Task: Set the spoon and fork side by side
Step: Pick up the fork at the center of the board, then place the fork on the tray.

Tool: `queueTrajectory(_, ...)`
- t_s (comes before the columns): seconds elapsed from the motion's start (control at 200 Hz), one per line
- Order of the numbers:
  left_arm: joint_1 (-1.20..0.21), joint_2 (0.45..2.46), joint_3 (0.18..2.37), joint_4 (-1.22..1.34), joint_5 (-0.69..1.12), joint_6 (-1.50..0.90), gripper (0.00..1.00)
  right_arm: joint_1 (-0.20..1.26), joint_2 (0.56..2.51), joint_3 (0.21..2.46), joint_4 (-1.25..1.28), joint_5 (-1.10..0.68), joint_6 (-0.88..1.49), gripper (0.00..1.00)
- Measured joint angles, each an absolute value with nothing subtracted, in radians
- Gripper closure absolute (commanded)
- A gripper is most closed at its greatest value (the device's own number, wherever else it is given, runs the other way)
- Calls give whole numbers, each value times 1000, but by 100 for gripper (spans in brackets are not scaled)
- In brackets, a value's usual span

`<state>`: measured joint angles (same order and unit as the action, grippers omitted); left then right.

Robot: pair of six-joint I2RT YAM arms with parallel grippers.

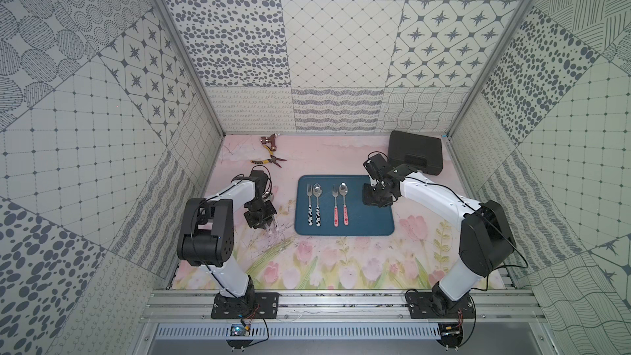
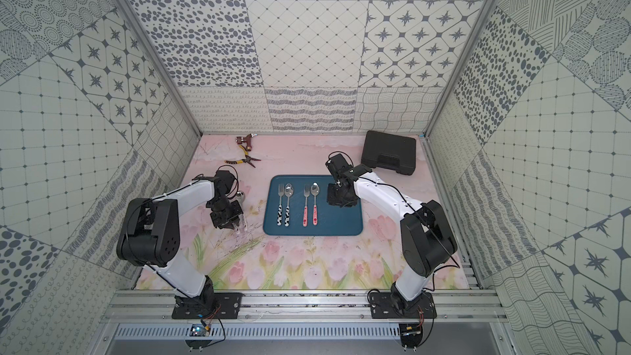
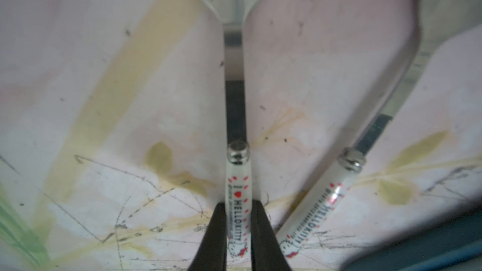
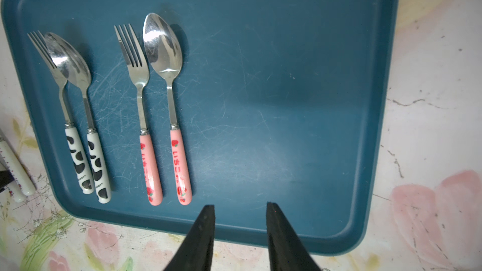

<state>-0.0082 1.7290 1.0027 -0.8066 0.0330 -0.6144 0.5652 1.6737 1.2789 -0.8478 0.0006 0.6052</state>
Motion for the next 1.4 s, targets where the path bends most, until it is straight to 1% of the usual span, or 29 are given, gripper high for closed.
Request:
queueTrajectory(0.07, -8, 1726, 1006, -809, 33, -615, 100, 565, 1671, 1272, -847, 1, 605, 63)
queueTrajectory(0.3, -8, 1704, 1014, -819, 11, -617, 100, 565, 1661, 1257, -841, 1, 604, 64)
queueTrajectory(0.66, -9, 1600, 1025, -842, -13, -618, 100, 565, 1661, 1256, -837, 1, 591, 64)
queueTrajectory(0.8, -36, 1578, 1047, -867, -13, -626, 100, 558, 1661, 1254, -836, 4, 591, 65)
queueTrajectory(0.921, -115, 1576, 1107, -901, -11, -643, 100, 517, 1644, 1225, -825, 6, 595, 66)
queueTrajectory(1.081, -295, 1636, 1280, -953, -6, -678, 100, 393, 1567, 1158, -826, 35, 596, 65)
queueTrajectory(1.211, -452, 1751, 1473, -990, 2, -705, 100, 308, 1496, 1121, -827, 47, 595, 65)
queueTrajectory(1.401, -635, 1956, 1741, -1044, 28, -734, 100, 261, 1425, 1058, -828, 45, 594, 65)
